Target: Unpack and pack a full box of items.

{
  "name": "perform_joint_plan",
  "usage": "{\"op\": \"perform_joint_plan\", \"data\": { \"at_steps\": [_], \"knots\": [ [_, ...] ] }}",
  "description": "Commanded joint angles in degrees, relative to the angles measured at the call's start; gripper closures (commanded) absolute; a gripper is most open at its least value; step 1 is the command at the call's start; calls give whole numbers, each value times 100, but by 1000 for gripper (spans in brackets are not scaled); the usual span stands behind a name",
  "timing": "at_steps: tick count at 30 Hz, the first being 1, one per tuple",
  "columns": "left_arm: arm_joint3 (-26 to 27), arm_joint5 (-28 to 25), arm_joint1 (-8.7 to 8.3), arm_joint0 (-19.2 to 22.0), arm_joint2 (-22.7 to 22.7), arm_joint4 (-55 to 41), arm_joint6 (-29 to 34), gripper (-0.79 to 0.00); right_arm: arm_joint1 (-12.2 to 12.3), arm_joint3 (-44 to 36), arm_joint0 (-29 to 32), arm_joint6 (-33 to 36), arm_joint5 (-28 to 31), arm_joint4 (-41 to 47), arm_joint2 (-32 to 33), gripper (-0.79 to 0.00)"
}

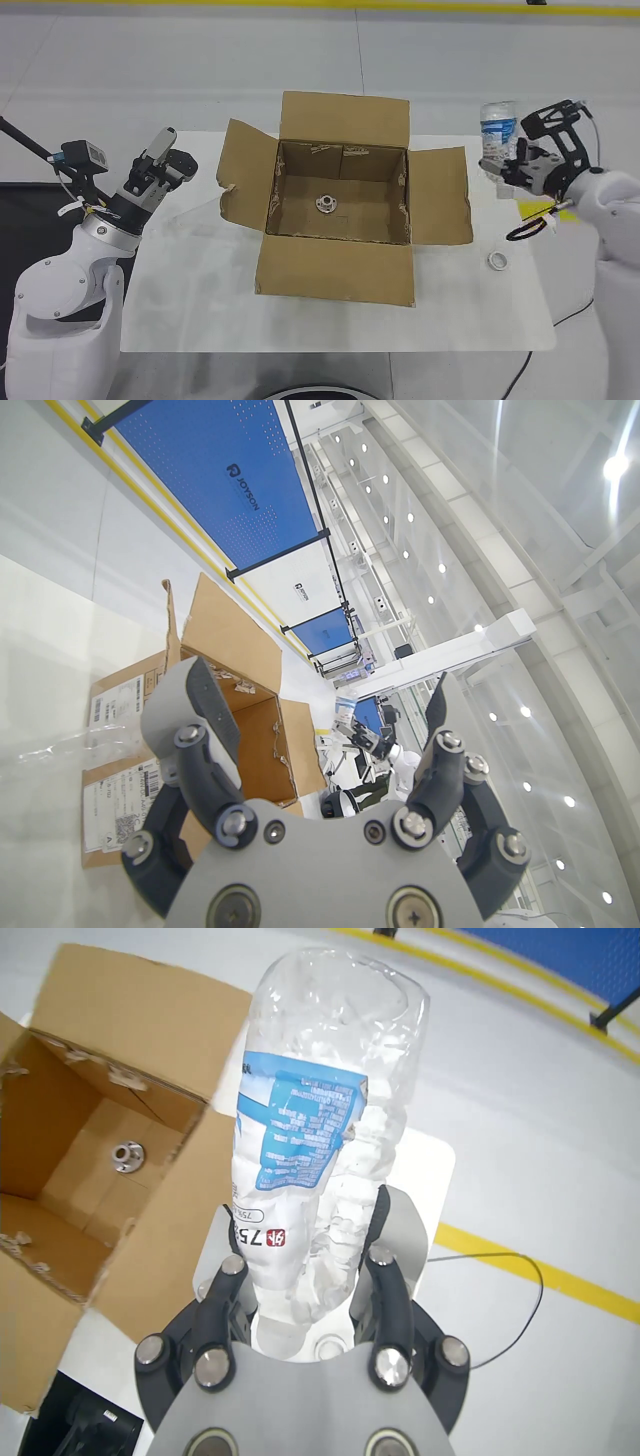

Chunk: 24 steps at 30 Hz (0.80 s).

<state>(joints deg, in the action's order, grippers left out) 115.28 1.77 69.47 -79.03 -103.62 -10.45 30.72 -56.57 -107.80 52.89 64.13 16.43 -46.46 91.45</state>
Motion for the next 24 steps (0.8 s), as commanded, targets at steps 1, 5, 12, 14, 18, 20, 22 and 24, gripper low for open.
{"op": "perform_joint_plan", "data": {
  "at_steps": [1, 5, 12, 14, 18, 20, 22, 24],
  "knots": [
    [0, 0, 0, 0, 0, 0, 0, -785, -11, -569, 125, -177, -121, -34, -137, 0],
    [0, 0, 0, 0, 0, 0, 0, -785, -48, -1170, 184, -548, -239, -143, -654, 0],
    [0, 0, 0, 0, 0, 0, 0, -785, -191, -1149, -377, -762, -374, -545, -2117, 0],
    [0, 0, 0, 0, 0, 0, 0, -785, -264, -894, -672, -725, -417, -652, -2613, 0],
    [0, 0, 0, 0, 0, 0, 0, -785, -457, -158, -1297, -688, -459, -717, -3543, 0],
    [0, 0, 0, 0, 0, 0, 0, -785, -564, 253, -1579, -640, -458, -725, -3945, 0],
    [0, 0, 0, 0, 0, 0, 0, -785, -673, 672, -1825, -563, -463, -717, -4305, 0],
    [0, 0, 0, 0, 0, 0, 0, -785, -778, 1102, -2046, -527, -515, -792, -4598, 0]
  ]
}}
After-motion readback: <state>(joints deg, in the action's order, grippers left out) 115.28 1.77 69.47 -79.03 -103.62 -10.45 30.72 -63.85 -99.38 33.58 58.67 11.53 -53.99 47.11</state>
